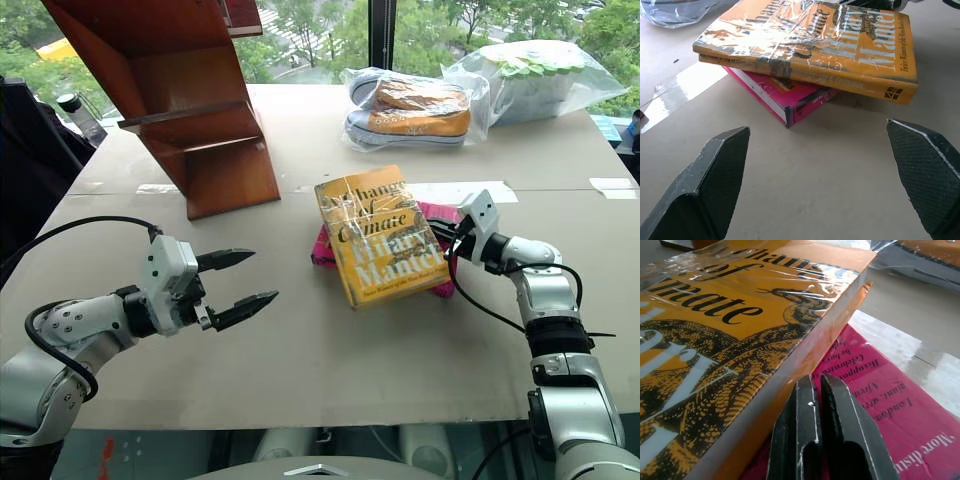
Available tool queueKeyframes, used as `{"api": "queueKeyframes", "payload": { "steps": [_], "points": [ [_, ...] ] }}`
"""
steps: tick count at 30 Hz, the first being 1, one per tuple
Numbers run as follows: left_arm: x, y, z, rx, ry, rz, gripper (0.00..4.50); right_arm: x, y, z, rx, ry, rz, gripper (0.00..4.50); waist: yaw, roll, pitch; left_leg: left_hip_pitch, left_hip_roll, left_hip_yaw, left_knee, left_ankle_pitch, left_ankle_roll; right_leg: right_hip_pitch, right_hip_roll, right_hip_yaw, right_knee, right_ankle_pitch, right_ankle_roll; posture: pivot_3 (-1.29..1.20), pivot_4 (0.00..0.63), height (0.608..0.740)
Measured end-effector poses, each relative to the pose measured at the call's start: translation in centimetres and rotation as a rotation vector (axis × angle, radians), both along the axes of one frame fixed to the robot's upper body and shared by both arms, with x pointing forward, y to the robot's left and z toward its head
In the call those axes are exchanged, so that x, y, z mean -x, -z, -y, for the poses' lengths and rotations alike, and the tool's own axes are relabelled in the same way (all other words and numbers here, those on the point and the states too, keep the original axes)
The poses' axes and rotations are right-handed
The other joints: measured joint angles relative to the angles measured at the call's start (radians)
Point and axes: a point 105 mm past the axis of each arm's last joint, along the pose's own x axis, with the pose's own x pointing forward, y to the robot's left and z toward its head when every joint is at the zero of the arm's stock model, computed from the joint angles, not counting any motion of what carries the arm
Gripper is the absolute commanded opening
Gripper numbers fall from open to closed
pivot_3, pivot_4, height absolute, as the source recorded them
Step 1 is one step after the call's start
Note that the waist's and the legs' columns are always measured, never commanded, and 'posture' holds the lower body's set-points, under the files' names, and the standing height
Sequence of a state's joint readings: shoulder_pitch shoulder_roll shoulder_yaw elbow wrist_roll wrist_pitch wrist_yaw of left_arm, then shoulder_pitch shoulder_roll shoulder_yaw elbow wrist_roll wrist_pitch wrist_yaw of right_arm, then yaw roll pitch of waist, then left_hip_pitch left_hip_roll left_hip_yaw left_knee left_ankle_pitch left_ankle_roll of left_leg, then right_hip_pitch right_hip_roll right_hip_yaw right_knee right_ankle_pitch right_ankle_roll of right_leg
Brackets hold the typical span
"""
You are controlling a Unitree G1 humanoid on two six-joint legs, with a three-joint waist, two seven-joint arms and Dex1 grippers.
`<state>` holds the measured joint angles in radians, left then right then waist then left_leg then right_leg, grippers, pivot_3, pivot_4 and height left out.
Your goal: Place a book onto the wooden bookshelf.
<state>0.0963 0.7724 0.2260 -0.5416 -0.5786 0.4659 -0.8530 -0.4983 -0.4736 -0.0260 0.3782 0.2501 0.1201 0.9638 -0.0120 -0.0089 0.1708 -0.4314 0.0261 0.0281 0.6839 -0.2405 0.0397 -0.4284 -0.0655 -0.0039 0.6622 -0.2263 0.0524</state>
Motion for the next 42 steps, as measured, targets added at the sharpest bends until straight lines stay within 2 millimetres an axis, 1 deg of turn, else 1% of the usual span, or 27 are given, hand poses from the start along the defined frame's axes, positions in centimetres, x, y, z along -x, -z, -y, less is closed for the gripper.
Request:
{"api": "queueKeyframes", "payload": {
  "steps": [3, 5, 11, 14, 15, 16, 17, 18, 19, 20, 21, 22, 23, 24, 26, 27, 28, 29, 30, 31, 32, 35, 38, 40, 42],
  "points": [
    [0.0, 0.0, 0.1, 0.008, 0.002, -0.002, 4.5, 0.6, 0.0, -1.6, -0.026, -0.043, -0.015, 0.05, -0.001, 0.0, 0.0, 0.0, 0.001, 0.0, 0.0, 0.0, 0.0, 0.0, 0.001, 0.0, 0.001, 0.0, 0.0, 0.0, 0.15, 0.693],
    [0.1, 0.0, 0.1, 0.013, 0.004, -0.003, 4.5, 0.9, 0.0, -2.3, -0.029, -0.062, -0.019, 0.05, 0.0, 0.0, 0.0, 0.0, 0.001, 0.0, 0.0, 0.0, 0.0, 0.0, 0.001, 0.0, 0.001, 0.0, 0.0, 0.0, 0.15, 0.693],
    [0.0, 0.3, 0.3, 0.018, 0.003, -0.01, 4.5, 1.0, -0.2, -3.3, -0.042, -0.076, -0.013, 0.05, 0.0, 0.0, 0.0, 0.0, 0.0, 0.0, 0.0, 0.0, 0.0, 0.0, 0.001, 0.0, 0.0, 0.0, 0.0, 0.0, 0.15, 0.693],
    [-0.3, 1.3, 0.9, 0.081, -0.031, -0.046, 4.5, 1.1, -0.4, -2.8, -0.025, -0.066, 0.003, 0.05, 0.003, 0.0, 0.0, -0.001, 0.0, 0.0, 0.001, 0.0, 0.0, 0.0, 0.001, 0.001, 0.0, 0.0, 0.0, 0.0, 0.15, 0.693],
    [-0.6, 1.7, 1.1, 0.141, -0.063, -0.083, 4.5, 1.5, -0.4, -2.0, -0.013, -0.059, 0.001, 0.05, 0.009, 0.0, 0.0, -0.001, 0.0, 0.0, 0.001, 0.0, 0.0, 0.0, 0.0, 0.001, 0.0, 0.0, 0.001, 0.0, 0.15, 0.693],
    [-0.7, 2.0, 1.1, 0.168, -0.082, -0.109, 4.5, 1.7, -0.4, -1.4, -0.006, -0.052, -0.003, 0.05, 0.011, -0.001, 0.0, -0.001, 0.0, 0.0, 0.001, 0.0, 0.0, 0.0, 0.0, 0.001, 0.0, 0.001, 0.002, 0.0, 0.15, 0.693],
    [-0.9, 2.5, 1.3, 0.205, -0.104, -0.164, 4.5, 2.0, -0.4, -0.5, 0.007, -0.036, -0.012, 0.05, 0.015, -0.001, 0.001, -0.001, 0.0, -0.001, 0.001, 0.0, 0.0, 0.0, 0.0, 0.0, 0.0, 0.001, 0.002, 0.0, 0.15, 0.693],
    [-1.0, 3.0, 1.6, 0.249, -0.116, -0.231, 4.5, 2.6, -0.4, 0.7, 0.034, -0.024, -0.022, 0.55, 0.02, -0.001, 0.001, -0.001, 0.0, -0.001, 0.001, 0.0, 0.0, 0.0, 0.0, 0.0, 0.0, 0.001, 0.003, 0.0, 0.15, 0.693],
    [-1.0, 3.3, 1.9, 0.278, -0.117, -0.279, 4.5, 3.1, -0.5, 1.5, 0.045, -0.012, -0.029, 0.83, 0.024, -0.001, 0.001, -0.001, 0.0, -0.001, 0.001, 0.0, 0.0, 0.0, 0.0, 0.0, 0.0, 0.001, 0.003, 0.0, 0.15, 0.693],
    [-1.1, 3.8, 2.3, 0.318, -0.121, -0.34, 4.5, 3.8, -0.9, 2.4, 0.056, 0.002, -0.032, 1.31, 0.025, -0.001, 0.001, 0.0, 0.0, -0.001, 0.001, 0.0, 0.0, 0.0, 0.001, 0.0, 0.0, 0.001, 0.003, 0.0, 0.15, 0.693],
    [-1.2, 4.2, 2.4, 0.339, -0.13, -0.381, 4.5, 4.3, -1.3, 2.9, 0.053, 0.01, -0.028, 1.86, 0.023, -0.002, 0.001, 0.0, 0.0, -0.001, 0.001, 0.0, 0.0, 0.0, 0.001, 0.0, 0.001, 0.001, 0.002, 0.0, 0.15, 0.693],
    [-1.6, 4.4, 2.8, 0.391, -0.127, -0.439, 4.5, 5.3, -1.7, 3.5, 0.054, 0.019, -0.03, 2.26, 0.023, -0.002, 0.001, 0.0, 0.0, -0.002, 0.001, 0.0, 0.0, 0.0, 0.002, 0.0, 0.001, 0.001, 0.002, 0.0, 0.15, 0.693],
    [-1.7, 4.4, 2.9, 0.415, -0.126, -0.461, 4.5, 5.7, -1.9, 3.6, 0.054, 0.018, -0.033, 2.79, 0.023, -0.002, 0.001, 0.0, 0.0, -0.002, 0.001, 0.0, 0.0, 0.001, 0.002, 0.0, 0.001, 0.001, 0.002, 0.0, 0.15, 0.693],
    [-1.9, 4.6, 3.2, 0.457, -0.12, -0.512, 4.5, 6.7, -2.1, 3.8, 0.045, 0.019, -0.041, 3.31, 0.024, -0.002, 0.001, 0.0, 0.0, -0.003, 0.001, 0.0, 0.0, 0.001, 0.003, 0.0, 0.001, 0.001, 0.002, 0.0, 0.15, 0.693],
    [-2.3, 4.8, 3.4, 0.52, -0.116, -0.589, 4.5, 8.6, -2.3, 4.0, 0.025, 0.018, -0.069, 4.18, 0.025, -0.002, 0.001, 0.0, 0.0, -0.004, 0.002, 0.0, 0.0, 0.001, 0.003, -0.001, 0.002, 0.001, 0.002, 0.0, 0.15, 0.693],
    [-2.5, 5.1, 3.5, 0.541, -0.116, -0.629, 4.5, 9.7, -2.2, 4.0, 0.017, 0.018, -0.095, 4.48, 0.025, -0.002, 0.001, 0.0, 0.0, -0.005, 0.002, 0.0, 0.0, 0.001, 0.003, -0.002, 0.001, 0.001, 0.002, 0.0, 0.15, 0.693],
    [-2.6, 5.3, 3.6, 0.556, -0.113, -0.666, 4.5, 10.8, -2.2, 4.2, 0.007, 0.023, -0.116, 4.48, 0.026, -0.002, 0.001, 0.0, 0.0, -0.004, 0.002, 0.0, 0.0, 0.002, 0.003, -0.001, 0.001, 0.001, 0.002, 0.0, 0.15, 0.693],
    [-3.0, 5.4, 4.0, 0.585, -0.095, -0.702, 4.5, 12.5, -2.0, 4.5, -0.006, 0.034, -0.146, 4.48, 0.032, -0.002, 0.001, 0.0, 0.0, -0.005, 0.002, 0.0, 0.0, 0.002, 0.002, -0.002, 0.001, 0.0, 0.0, 0.0, 0.15, 0.693],
    [-3.1, 5.4, 4.0, 0.592, -0.093, -0.711, 4.5, 13.0, -1.9, 4.5, -0.008, 0.035, -0.161, 4.48, 0.031, -0.002, 0.001, 0.0, -0.001, -0.006, 0.002, 0.0, 0.0, 0.004, 0.002, -0.003, 0.001, 0.0, 0.0, 0.0, 0.15, 0.693],
    [-3.5, 5.3, 4.3, 0.606, -0.078, -0.74, 4.5, 14.7, -1.5, 4.8, -0.013, 0.048, -0.199, 4.48, 0.036, -0.002, 0.0, 0.001, -0.001, -0.006, 0.003, 0.0, 0.0, 0.005, 0.002, -0.004, 0.0, -0.002, 0.002, 0.0, 0.15, 0.693],
    [-3.7, 5.3, 4.5, 0.62, -0.068, -0.766, 4.5, 15.9, -1.3, 5.0, -0.013, 0.057, -0.225, 4.48, 0.036, -0.002, 0.0, 0.002, -0.002, -0.007, 0.003, 0.0, 0.0, 0.006, 0.001, -0.004, -0.001, -0.002, 0.003, 0.0, 0.15, 0.693],
    [-4.6, 5.4, 5.7, 0.669, -0.033, -0.838, 4.5, 18.4, -1.5, 5.2, 0.001, 0.064, -0.236, 4.48, 0.03, -0.003, -0.001, 0.005, -0.002, -0.006, 0.005, 0.0, 0.0, 0.01, -0.001, -0.004, -0.001, -0.003, 0.005, 0.0, 0.15, 0.693],
    [-4.9, 5.6, 7.1, 0.693, 0.006, -0.902, 4.5, 19.8, -1.9, 4.7, 0.008, 0.032, -0.245, 4.48, 0.025, -0.005, -0.002, 0.01, -0.002, -0.005, 0.005, 0.0, 0.0, 0.014, -0.003, -0.004, -0.001, -0.003, 0.005, 0.0, 0.15, 0.693],
    [-5.0, 5.8, 7.9, 0.702, 0.029, -0.936, 4.5, 20.1, -2.1, 4.3, 0.009, 0.012, -0.248, 4.48, 0.025, -0.006, -0.002, 0.013, -0.002, -0.006, 0.005, -0.001, -0.001, 0.015, -0.005, -0.005, -0.001, -0.003, 0.005, 0.0, 0.15, 0.693],
    [-5.4, 5.8, 8.5, 0.713, 0.036, -0.965, 3.94, 20.0, -2.3, 4.2, 0.006, 0.01, -0.239, 4.5, 0.026, -0.006, -0.003, 0.013, -0.003, -0.006, 0.005, -0.001, -0.001, 0.016, -0.005, -0.005, -0.001, -0.003, 0.005, 0.0, 0.15, 0.693]
  ]
}}
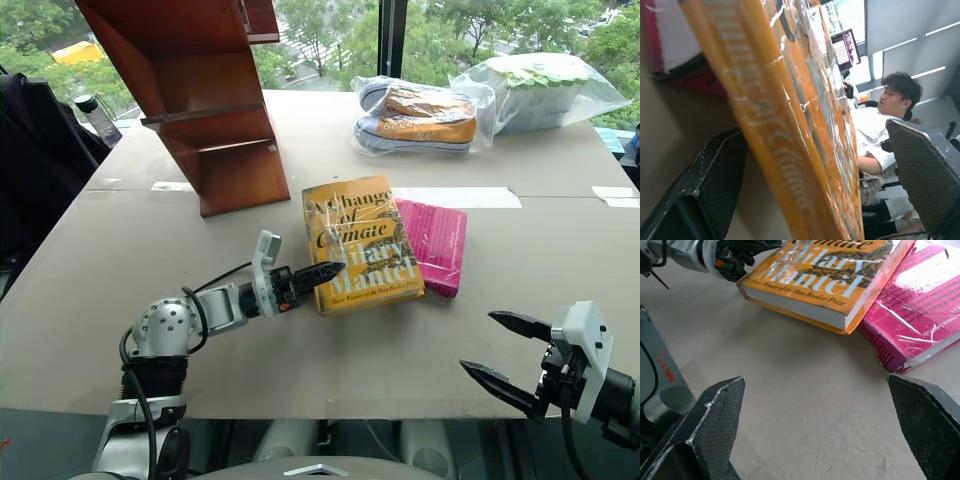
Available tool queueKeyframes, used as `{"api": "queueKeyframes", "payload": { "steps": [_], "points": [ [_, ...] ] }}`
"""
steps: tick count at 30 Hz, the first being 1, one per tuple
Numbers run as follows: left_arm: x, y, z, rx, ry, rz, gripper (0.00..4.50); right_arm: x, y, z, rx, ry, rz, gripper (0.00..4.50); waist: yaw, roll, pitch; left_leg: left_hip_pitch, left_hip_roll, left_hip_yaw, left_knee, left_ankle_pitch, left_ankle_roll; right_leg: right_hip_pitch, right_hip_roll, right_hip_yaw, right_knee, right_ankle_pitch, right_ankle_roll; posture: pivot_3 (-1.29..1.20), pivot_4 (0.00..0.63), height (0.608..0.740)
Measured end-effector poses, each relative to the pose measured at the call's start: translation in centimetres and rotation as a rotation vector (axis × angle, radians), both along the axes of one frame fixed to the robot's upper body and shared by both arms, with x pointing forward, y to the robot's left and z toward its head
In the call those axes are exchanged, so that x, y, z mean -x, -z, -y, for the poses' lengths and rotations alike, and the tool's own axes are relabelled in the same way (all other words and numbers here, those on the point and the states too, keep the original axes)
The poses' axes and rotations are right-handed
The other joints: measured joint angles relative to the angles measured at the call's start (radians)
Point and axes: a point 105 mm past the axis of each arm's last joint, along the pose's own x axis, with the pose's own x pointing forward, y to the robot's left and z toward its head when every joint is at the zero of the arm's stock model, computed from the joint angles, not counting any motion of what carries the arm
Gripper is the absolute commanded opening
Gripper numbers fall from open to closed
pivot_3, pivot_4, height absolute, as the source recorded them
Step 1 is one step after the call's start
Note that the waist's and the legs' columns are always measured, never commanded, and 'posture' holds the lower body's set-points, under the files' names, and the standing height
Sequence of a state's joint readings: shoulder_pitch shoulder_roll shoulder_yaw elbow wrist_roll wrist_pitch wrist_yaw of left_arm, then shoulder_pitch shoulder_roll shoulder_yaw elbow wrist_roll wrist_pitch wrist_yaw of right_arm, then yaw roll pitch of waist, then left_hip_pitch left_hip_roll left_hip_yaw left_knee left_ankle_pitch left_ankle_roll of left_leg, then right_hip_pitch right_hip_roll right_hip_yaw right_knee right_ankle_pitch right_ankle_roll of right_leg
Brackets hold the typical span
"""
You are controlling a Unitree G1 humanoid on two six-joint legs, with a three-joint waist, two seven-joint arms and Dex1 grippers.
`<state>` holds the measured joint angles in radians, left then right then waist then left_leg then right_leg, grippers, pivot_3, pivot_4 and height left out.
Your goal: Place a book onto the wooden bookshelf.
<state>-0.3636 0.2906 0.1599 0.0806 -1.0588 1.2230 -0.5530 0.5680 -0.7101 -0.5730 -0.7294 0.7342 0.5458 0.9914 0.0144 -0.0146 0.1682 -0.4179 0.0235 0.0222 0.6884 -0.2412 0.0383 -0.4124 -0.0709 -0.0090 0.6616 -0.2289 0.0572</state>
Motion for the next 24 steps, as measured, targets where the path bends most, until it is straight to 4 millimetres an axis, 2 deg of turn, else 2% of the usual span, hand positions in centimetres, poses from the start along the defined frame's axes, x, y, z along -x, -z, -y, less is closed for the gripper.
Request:
{"api": "queueKeyframes", "payload": {
  "steps": [1, 6, 7, 8, 10, 13, 16, 18, 19, 21, 23, 24],
  "points": [
    [-0.2, 0.2, 0.2, 0.006, -0.003, -0.02, 3.65, -0.1, -0.1, 0.0, 0.0, -0.001, 0.008, 4.5, 0.002, 0.001, 0.0, 0.0, 0.0, 0.0, 0.0, 0.0, 0.0, 0.0, -0.001, 0.0, 0.0, 0.0, 0.0, 0.0, 0.15, 0.693],
    [-0.4, 0.7, 0.5, 0.029, -0.006, -0.073, 1.58, -0.7, -0.8, -0.2, 0.001, -0.006, 0.045, 4.5, 0.003, 0.0, 0.0, -0.003, 0.0, -0.001, 0.0, 0.001, 0.001, 0.0, -0.001, -0.001, -0.001, 0.0, -0.001, 0.0, 0.15, 0.693],
    [-0.4, 0.2, 0.4, 0.048, -0.008, -0.062, 1.53, -1.1, -1.3, -0.4, -0.013, -0.017, 0.068, 4.5, 0.002, 0.0, 0.0, -0.005, 0.0, -0.001, -0.001, 0.001, 0.001, -0.002, -0.001, -0.001, -0.002, 0.002, -0.005, 0.0, 0.15, 0.693],
    [-0.4, -0.1, 0.4, 0.055, -0.007, -0.052, 0.93, -1.2, -1.4, -0.4, -0.019, -0.019, 0.076, 4.5, 0.002, 0.0, 0.0, -0.006, 0.0, -0.001, -0.001, 0.001, 0.001, -0.003, -0.001, -0.001, -0.002, 0.002, -0.005, 0.0, 0.15, 0.693],
    [-0.3, -1.0, 0.5, 0.047, -0.009, 0.0, 0.38, -1.9, -2.3, -0.6, -0.054, -0.019, 0.114, 4.5, 0.001, -0.001, 0.001, -0.009, 0.0, -0.001, -0.001, 0.001, 0.001, -0.005, -0.001, -0.001, -0.002, 0.002, -0.005, 0.0, 0.15, 0.693],
    [-0.3, -4.0, 0.8, 0.031, -0.039, 0.172, 0.27, -3.2, -3.8, -0.8, -0.132, -0.001, 0.172, 4.5, 0.001, -0.004, 0.003, -0.01, 0.0, -0.002, -0.001, 0.001, 0.001, -0.006, -0.001, -0.002, -0.002, 0.003, -0.005, 0.0, 0.15, 0.693],
    [-0.3, -10.0, 2.0, -0.062, -0.058, 0.528, 0.27, -5.3, -5.6, -0.8, -0.201, 0.023, 0.257, 4.5, 0.003, -0.008, 0.006, -0.013, -0.001, -0.002, 0.0, 0.001, 0.001, -0.008, 0.0, -0.002, -0.002, 0.003, -0.006, 0.0, 0.15, 0.693],
    [-0.3, -14.7, 3.0, -0.163, -0.085, 0.815, 0.27, -6.4, -6.1, -0.9, -0.231, 0.022, 0.28, 4.5, 0.011, -0.008, 0.006, -0.013, -0.002, -0.002, 0.0, 0.001, 0.001, -0.007, 0.0, -0.002, -0.003, 0.003, -0.006, 0.0, 0.15, 0.693],
    [-0.4, -16.1, 3.2, -0.219, -0.108, 0.923, 0.27, -6.7, -6.1, -1.1, -0.241, 0.016, 0.284, 4.5, 0.012, -0.007, 0.005, -0.013, -0.002, -0.002, -0.001, 0.001, 0.001, -0.007, 0.001, -0.002, -0.003, 0.003, -0.006, 0.0, 0.15, 0.693],
    [-0.7, -18.0, 3.2, -0.419, -0.143, 1.173, 0.27, -7.2, -6.2, -1.3, -0.262, 0.006, 0.294, 4.5, 0.011, -0.007, 0.005, -0.013, -0.004, -0.001, -0.002, 0.001, 0.001, -0.007, 0.001, -0.001, -0.005, 0.003, -0.005, 0.0, 0.15, 0.693],
    [-1.9, -19.4, 2.8, -0.79, -0.162, 1.536, 0.27, -8.0, -6.4, -1.4, -0.278, -0.007, 0.314, 4.5, 0.007, -0.007, 0.006, -0.013, -0.004, 0.0, -0.004, 0.001, 0.001, -0.008, 0.002, 0.0, -0.007, 0.003, -0.005, 0.0, 0.15, 0.693],
    [-2.3, -19.9, 2.7, -0.857, -0.171, 1.603, 0.27, -8.2, -6.5, -1.4, -0.282, -0.01, 0.322, 4.5, 0.006, -0.006, 0.006, -0.013, -0.004, 0.0, -0.004, 0.001, 0.001, -0.008, 0.002, 0.0, -0.008, 0.003, -0.005, 0.0, 0.15, 0.693]
  ]
}}
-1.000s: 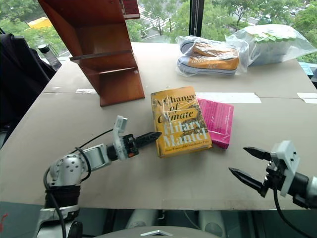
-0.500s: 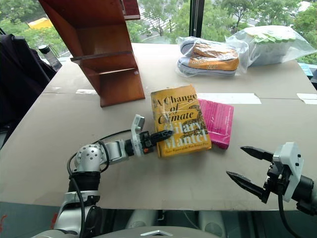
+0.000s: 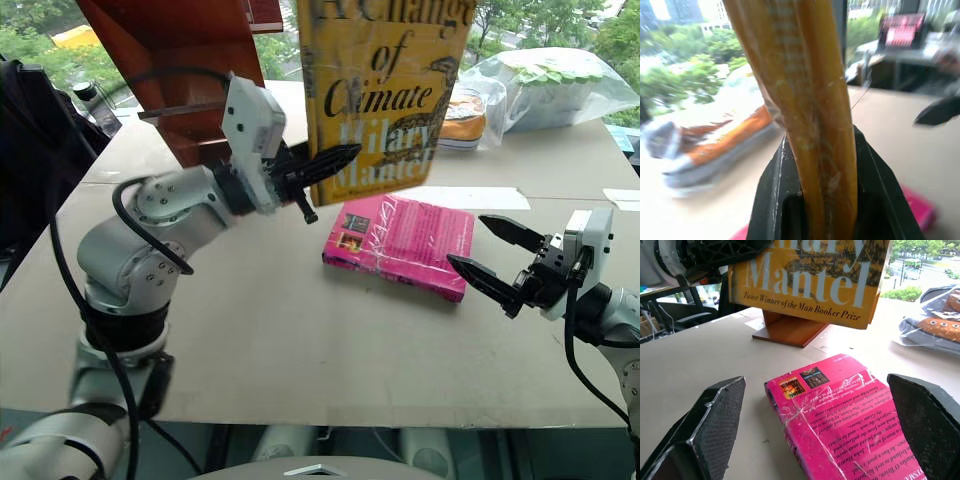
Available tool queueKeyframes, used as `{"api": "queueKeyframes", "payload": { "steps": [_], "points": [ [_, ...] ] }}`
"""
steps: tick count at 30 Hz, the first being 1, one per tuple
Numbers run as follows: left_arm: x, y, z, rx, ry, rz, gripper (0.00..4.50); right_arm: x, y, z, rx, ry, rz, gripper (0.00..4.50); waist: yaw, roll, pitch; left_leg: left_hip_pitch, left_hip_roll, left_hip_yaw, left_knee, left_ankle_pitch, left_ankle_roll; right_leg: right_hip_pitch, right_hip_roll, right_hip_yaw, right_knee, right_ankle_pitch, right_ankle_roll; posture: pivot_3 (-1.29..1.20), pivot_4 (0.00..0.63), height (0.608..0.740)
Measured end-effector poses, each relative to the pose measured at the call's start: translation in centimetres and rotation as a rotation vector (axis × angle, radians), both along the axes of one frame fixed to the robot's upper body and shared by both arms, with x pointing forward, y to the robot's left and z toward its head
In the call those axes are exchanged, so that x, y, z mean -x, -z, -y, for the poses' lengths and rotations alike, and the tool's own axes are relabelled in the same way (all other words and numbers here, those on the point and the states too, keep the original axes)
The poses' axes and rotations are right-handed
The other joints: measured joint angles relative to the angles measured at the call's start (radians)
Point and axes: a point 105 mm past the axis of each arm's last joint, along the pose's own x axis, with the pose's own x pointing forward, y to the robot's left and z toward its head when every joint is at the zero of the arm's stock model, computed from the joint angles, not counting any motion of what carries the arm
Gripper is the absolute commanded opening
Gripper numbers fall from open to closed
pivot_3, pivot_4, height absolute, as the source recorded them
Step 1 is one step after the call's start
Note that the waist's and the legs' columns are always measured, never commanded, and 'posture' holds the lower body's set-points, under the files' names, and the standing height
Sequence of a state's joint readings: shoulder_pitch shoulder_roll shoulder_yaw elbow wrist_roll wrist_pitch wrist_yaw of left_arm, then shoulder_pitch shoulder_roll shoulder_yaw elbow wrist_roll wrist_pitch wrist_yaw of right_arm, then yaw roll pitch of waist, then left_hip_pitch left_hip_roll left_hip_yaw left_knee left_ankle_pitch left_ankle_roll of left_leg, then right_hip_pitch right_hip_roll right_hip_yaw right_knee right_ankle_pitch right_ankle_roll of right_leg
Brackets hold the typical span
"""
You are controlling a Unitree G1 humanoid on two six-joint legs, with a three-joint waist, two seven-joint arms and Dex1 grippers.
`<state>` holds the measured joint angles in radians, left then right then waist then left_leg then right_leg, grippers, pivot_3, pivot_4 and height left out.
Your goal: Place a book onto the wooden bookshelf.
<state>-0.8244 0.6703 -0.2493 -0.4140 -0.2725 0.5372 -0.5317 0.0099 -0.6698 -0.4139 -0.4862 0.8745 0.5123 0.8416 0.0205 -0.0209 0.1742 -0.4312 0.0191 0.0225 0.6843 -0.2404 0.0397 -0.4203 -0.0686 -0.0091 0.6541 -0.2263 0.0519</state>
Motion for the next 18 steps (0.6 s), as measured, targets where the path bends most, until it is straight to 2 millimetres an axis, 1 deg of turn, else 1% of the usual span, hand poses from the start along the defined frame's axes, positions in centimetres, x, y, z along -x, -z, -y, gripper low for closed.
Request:
{"api": "queueKeyframes", "payload": {
  "steps": [1, 3, 5, 6, 10, 11, 12, 15, 18],
  "points": [
    [-0.8, -1.0, -0.5, -0.124, -0.072, 0.172, 0.27, -0.3, -0.4, -0.3, -0.01, -0.012, 0.02, 4.5, -0.001, 0.0, 0.0, 0.0, 0.0, 0.0, 0.0, 0.0, 0.0, 0.0, 0.0, 0.0, -0.001, 0.0, 0.0, 0.0, 0.15, 0.693],
    [-2.0, -2.3, -2.1, -0.355, -0.188, 0.403, 0.27, -0.9, -1.3, -0.7, -0.025, -0.029, 0.061, 4.5, -0.006, 0.001, 0.002, -0.001, 0.001, 0.0, -0.001, 0.0, 0.0, 0.0, 0.001, 0.0, -0.002, 0.0, 0.0, 0.0, 0.15, 0.693],
    [-2.7, -3.3, -4.2, -0.554, -0.275, 0.534, 0.27, -1.3, -1.9, -1.1, -0.036, -0.048, 0.088, 4.5, -0.008, 0.001, 0.004, -0.001, 0.003, 0.0, -0.002, 0.0, 0.0, -0.001, 0.003, 0.0, -0.002, 0.0, 0.001, 0.0, 0.15, 0.693],
    [-3.1, -3.8, -5.4, -0.626, -0.326, 0.572, 0.27, -1.4, -2.2, -1.2, -0.042, -0.052, 0.097, 4.5, -0.007, 0.001, 0.004, -0.001, 0.003, 0.0, -0.002, 0.0, 0.0, -0.001, 0.003, 0.0, -0.001, 0.001, 0.003, 0.0, 0.15, 0.693],
    [-3.8, -4.9, -9.8, -0.792, -0.487, 0.599, 0.27, -1.7, -3.2, -2.1, -0.082, -0.113, 0.113, 4.5, -0.007, 0.001, 0.004, -0.003, 0.004, -0.001, -0.002, 0.0, 0.0, -0.003, 0.003, -0.001, -0.001, 0.001, 0.006, 0.0, 0.15, 0.693],
    [-3.9, -5.0, -10.0, -0.797, -0.496, 0.597, 0.27, -1.6, -3.2, -2.2, -0.083, -0.119, 0.113, 4.5, -0.006, 0.001, 0.004, -0.003, 0.004, 0.0, -0.002, 0.0, 0.0, -0.003, 0.003, -0.001, -0.001, 0.001, 0.006, 0.0, 0.15, 0.693],
    [-4.0, -5.0, -10.9, -0.819, -0.529, 0.581, 0.27, -1.7, -3.4, -2.6, -0.093, -0.14, 0.116, 4.5, -0.005, 0.001, 0.005, -0.003, 0.003, 0.0, -0.002, 0.0, 0.0, -0.003, 0.003, -0.002, -0.001, 0.001, 0.007, 0.0, 0.15, 0.693],
    [-4.5, -4.0, -12.1, -0.865, -0.569, 0.523, 0.27, -2.0, -4.3, -3.5, -0.115, -0.172, 0.145, 4.5, -0.006, 0.0, 0.005, -0.003, 0.003, 0.0, 0.0, 0.0, 0.0, -0.003, 0.003, -0.001, 0.002, 0.001, 0.007, 0.0, 0.15, 0.693],
    [-5.1, -3.5, -13.1, -0.887, -0.614, 0.471, 0.27, -2.1, -4.9, -4.0, -0.124, -0.189, 0.159, 4.5, -0.006, -0.001, 0.006, -0.003, 0.003, 0.0, 0.001, 0.0, 0.0, -0.003, 0.003, -0.002, 0.004, 0.001, 0.007, 0.0, 0.15, 0.693]
  ]
}}
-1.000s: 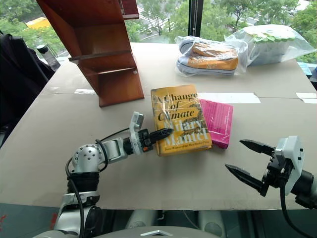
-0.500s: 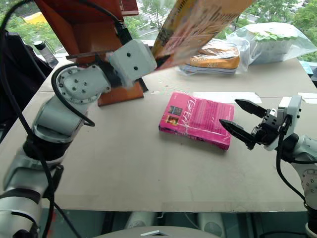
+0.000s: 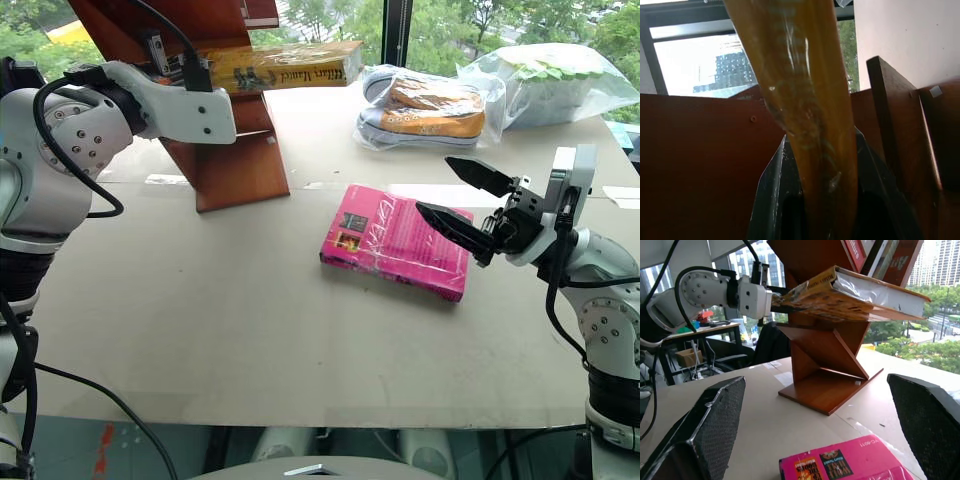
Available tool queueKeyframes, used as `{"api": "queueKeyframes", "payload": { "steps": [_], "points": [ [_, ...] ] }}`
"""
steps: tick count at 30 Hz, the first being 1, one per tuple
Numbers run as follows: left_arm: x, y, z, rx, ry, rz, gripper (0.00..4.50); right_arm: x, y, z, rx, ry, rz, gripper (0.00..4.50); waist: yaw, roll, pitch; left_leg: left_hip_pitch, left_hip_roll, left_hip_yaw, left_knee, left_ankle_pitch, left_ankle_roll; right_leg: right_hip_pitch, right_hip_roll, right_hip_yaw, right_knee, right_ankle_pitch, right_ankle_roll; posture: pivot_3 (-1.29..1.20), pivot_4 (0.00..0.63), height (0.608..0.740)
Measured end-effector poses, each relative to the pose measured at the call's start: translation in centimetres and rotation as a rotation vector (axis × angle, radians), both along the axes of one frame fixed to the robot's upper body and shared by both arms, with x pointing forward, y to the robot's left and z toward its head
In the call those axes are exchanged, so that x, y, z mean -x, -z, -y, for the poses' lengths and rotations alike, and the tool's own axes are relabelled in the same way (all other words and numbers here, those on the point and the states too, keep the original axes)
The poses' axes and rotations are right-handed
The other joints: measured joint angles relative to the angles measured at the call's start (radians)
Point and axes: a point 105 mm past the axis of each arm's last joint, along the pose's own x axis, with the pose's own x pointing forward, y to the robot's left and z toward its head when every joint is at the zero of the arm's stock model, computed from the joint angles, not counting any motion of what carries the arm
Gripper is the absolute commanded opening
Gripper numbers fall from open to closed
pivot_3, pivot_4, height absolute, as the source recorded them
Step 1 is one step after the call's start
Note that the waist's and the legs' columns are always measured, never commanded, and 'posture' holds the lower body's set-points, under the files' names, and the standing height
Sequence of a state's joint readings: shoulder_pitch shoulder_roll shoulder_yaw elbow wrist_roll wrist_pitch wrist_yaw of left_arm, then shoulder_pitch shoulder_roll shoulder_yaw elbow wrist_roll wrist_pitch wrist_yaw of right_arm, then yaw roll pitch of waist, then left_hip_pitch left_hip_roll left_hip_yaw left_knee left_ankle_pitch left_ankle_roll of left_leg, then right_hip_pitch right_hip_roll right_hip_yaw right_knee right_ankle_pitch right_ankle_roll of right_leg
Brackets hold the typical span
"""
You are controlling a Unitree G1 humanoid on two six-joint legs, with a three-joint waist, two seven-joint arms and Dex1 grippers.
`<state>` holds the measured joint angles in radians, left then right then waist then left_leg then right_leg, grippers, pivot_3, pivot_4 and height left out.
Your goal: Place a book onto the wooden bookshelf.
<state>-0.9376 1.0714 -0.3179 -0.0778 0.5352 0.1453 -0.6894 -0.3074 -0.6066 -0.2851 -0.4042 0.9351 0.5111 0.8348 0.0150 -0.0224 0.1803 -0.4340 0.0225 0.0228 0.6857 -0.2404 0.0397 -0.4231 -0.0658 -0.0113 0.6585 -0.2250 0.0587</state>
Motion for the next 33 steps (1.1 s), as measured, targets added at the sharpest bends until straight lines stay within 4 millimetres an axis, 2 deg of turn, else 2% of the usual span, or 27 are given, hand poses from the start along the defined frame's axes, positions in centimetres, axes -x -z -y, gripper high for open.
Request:
{"api": "queueKeyframes", "payload": {
  "steps": [2, 8, 14, 20, 26, 27, 28, 29, 31, 32, 33],
  "points": [
    [-0.5, 0.3, -0.7, 0.007, -0.045, -0.021, 0.27, -0.3, -0.3, -0.3, -0.007, 0.002, 0.002, 4.5, -0.001, 0.0, 0.0, 0.0, 0.0, 0.0, 0.0, 0.0, 0.0, 0.0, 0.0, 0.0, 0.001, 0.0, 0.0, 0.0, 0.15, 0.693],
    [-1.9, 0.0, -0.8, 0.039, -0.101, -0.042, 0.27, -1.1, -0.3, -0.5, -0.003, 0.027, 0.0, 4.5, -0.001, 0.0, 0.0, 0.0, 0.0, 0.0, 0.001, 0.0, 0.0, 0.0, 0.0, 0.0, 0.002, 0.0, 0.0, 0.0, 0.15, 0.693],
    [-2.6, 1.1, -1.6, 0.045, -0.177, -0.119, 0.27, -1.4, -0.8, -0.6, -0.03, 0.045, 0.018, 4.5, -0.004, 0.0, 0.0, 0.0, 0.0, 0.0, 0.001, 0.0, 0.0, -0.002, 0.001, 0.001, 0.004, 0.0, 0.0, 0.0, 0.15, 0.693],
    [-2.7, 1.2, -3.1, 0.07, -0.273, -0.174, 0.27, -1.5, -0.7, -0.6, -0.044, 0.058, 0.011, 4.5, -0.004, 0.0, 0.0, 0.0, 0.0, 0.0, 0.001, 0.0, 0.0, -0.002, 0.001, 0.001, 0.004, 0.0, 0.0, 0.0, 0.15, 0.693],
    [-1.9, 0.9, -4.4, 0.064, -0.342, -0.217, 0.27, -1.6, -0.5, -0.7, -0.043, 0.059, 0.01, 4.5, -0.008, 0.0, 0.0, 0.0, 0.0, 0.0, 0.001, 0.0, 0.0, -0.002, 0.001, 0.002, 0.004, 0.0, 0.0, 0.0, 0.15, 0.693],
    [-1.8, 0.9, -4.4, 0.067, -0.344, -0.217, 1.31, -1.6, -0.5, -0.7, -0.042, 0.058, 0.009, 4.5, -0.009, 0.0, 0.0, 0.0, 0.0, 0.0, 0.001, 0.0, 0.0, -0.002, 0.001, 0.002, 0.004, 0.0, 0.0, 0.0, 0.15, 0.693],
    [-1.5, 0.8, -4.7, 0.075, -0.357, -0.212, 1.76, -1.6, -0.5, -0.8, -0.042, 0.052, 0.008, 4.5, -0.015, 0.0, 0.0, 0.0, 0.001, 0.0, 0.001, 0.0, 0.0, -0.002, 0.001, 0.002, 0.004, 0.0, 0.0, 0.0, 0.15, 0.693],
    [-1.5, 0.8, -4.7, 0.075, -0.357, -0.211, 1.76, -1.6, -0.5, -0.9, -0.042, 0.052, 0.008, 4.5, -0.015, 0.0, 0.0, 0.0, 0.001, 0.0, 0.001, 0.0, 0.0, -0.002, 0.001, 0.002, 0.004, 0.0, 0.0, 0.0, 0.15, 0.693],
    [-0.6, 0.4, -6.0, 0.097, -0.404, -0.197, 2.23, -1.9, -0.3, -0.9, -0.047, 0.049, 0.0, 4.5, -0.027, 0.0, 0.0, 0.001, 0.001, 0.0, 0.001, 0.0, 0.0, -0.002, 0.001, 0.002, 0.005, 0.0, 0.0, 0.0, 0.15, 0.693],
    [-0.3, 0.3, -6.2, 0.115, -0.414, -0.194, 2.89, -2.0, -0.1, -0.9, -0.049, 0.049, -0.008, 4.5, -0.027, 0.0, 0.0, 0.001, 0.001, 0.0, 0.001, 0.0, 0.0, -0.002, 0.001, 0.002, 0.005, 0.0, 0.0, 0.0, 0.15, 0.693],
    [-0.1, 0.1, -6.2, 0.126, -0.42, -0.19, 3.12, -2.0, 0.0, -1.0, -0.049, 0.042, -0.011, 4.5, -0.026, 0.0, 0.0, 0.001, 0.001, -0.001, 0.001, 0.0, 0.0, -0.002, 0.001, 0.002, 0.005, 0.0, 0.0, 0.0, 0.15, 0.693]
  ]
}}
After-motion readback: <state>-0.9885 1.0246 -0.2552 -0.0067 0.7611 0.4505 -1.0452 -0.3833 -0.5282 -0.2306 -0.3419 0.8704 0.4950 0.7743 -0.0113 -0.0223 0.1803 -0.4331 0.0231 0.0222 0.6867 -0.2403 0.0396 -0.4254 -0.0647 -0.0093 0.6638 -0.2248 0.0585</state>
